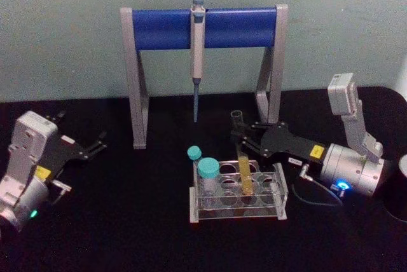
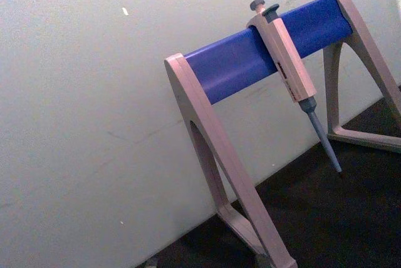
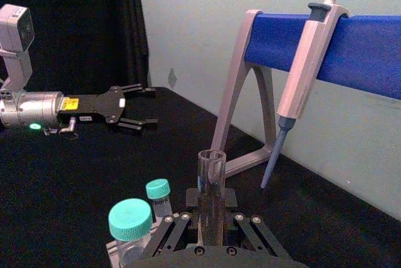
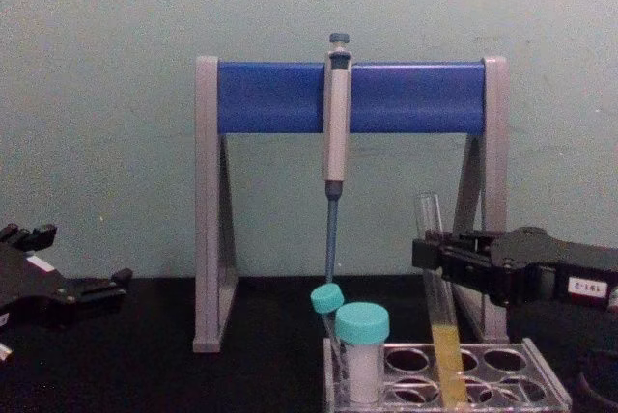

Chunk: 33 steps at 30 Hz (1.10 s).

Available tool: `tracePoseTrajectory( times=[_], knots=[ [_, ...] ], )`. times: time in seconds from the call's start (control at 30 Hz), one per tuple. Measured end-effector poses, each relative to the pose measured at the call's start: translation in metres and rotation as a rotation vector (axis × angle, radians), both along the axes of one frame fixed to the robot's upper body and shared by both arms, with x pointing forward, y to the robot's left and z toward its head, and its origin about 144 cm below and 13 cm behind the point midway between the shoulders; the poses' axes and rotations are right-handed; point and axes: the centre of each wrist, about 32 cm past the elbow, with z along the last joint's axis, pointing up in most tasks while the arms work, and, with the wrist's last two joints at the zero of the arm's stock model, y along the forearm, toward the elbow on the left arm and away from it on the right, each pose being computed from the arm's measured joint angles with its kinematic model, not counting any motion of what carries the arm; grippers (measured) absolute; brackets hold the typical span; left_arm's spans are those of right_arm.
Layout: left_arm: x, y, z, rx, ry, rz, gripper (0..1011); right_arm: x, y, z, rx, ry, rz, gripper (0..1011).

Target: Pick up the test tube from the test tube rack, shake it, then place it back into the test tube rack.

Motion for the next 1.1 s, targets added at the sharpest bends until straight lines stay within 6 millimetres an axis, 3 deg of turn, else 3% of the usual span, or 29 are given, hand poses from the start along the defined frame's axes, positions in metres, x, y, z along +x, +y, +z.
tracePoseTrajectory(
  times=[1.1],
  knots=[
    [0.0000, 0.0000, 0.0000, 0.000, 0.000, 0.000, 1001, 0.0001, 0.0009, 0.0009, -0.009, 0.005, -0.005, 223]
  ],
)
